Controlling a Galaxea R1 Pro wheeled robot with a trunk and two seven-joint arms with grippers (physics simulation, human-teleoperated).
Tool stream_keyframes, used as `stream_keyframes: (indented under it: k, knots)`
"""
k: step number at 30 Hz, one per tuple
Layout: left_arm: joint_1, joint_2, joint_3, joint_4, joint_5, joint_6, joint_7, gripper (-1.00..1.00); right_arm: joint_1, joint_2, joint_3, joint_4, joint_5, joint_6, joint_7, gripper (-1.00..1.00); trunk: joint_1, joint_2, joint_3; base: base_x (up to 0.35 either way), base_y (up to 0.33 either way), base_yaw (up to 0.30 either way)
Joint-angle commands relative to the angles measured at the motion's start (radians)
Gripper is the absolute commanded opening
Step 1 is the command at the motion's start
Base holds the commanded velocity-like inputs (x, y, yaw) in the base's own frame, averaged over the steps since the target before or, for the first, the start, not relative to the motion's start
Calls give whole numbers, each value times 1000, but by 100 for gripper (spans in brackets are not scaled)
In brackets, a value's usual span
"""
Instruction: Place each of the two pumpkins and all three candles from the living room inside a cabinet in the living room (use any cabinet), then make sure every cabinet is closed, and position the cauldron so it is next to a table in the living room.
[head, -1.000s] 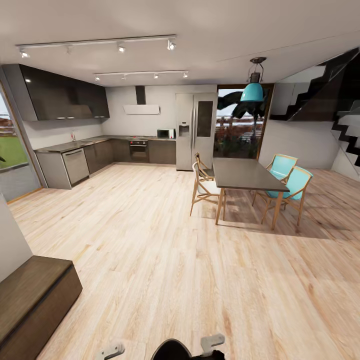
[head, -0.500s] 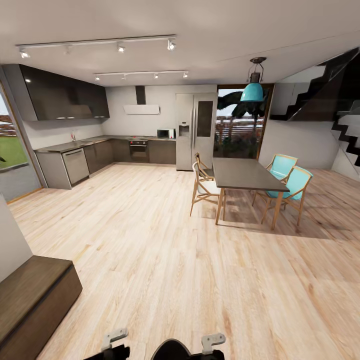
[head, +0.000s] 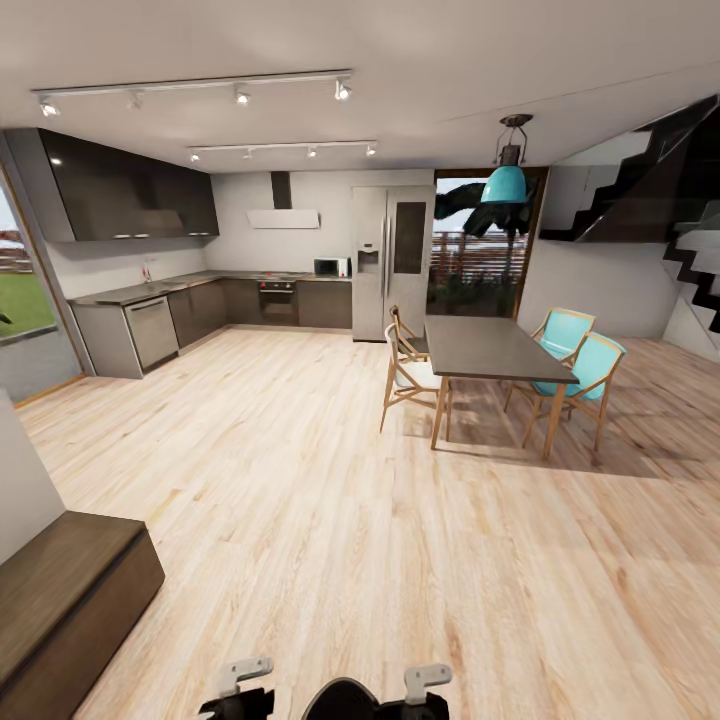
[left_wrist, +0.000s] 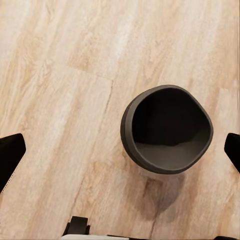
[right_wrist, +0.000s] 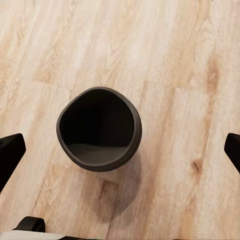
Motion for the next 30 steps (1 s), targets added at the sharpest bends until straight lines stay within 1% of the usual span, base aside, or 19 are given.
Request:
stream_keyframes:
  k: [1, 2, 6, 10, 19, 24, 30]
  knots:
    - [0, -1, -12, -2, 10, 0, 4, 100, 0, 0, 3, 0, -9, -4, -8, 100, 0, -1, -1, 0, 0, 0]
    - [1, -1, -19, -2, 10, -5, 4, 100, 0, 0, 2, 0, -14, -12, -10, 100, 0, -1, -1, 0, 0, 0]
    - [1, -1, -29, -1, 9, -12, 3, 100, 0, 0, 1, 1, -48, -28, -36, 100, 16, -29, -13, 0, 0, 0]
    - [1, -2, -31, -1, 9, -15, 3, 100, 0, 0, 1, 2, -62, -31, -47, 100, 31, -57, -26, 0, 0, 0]
    - [1, -3, -32, 18, 9, -33, 3, 100, 0, 0, 1, 2, -67, -35, -48, 100, 66, -120, -54, 0, 0, 0]
    - [1, -2, -33, 22, 9, -38, -1, 100, 0, 0, 3, 12, -67, -62, -48, 100, 85, -155, -70, 0, 0, 0]
    - [1, -2, -33, 23, 9, -38, -4, 100, 0, 0, 4, 30, -67, -69, -48, 100, 108, -197, -89, 0, 0, 0]
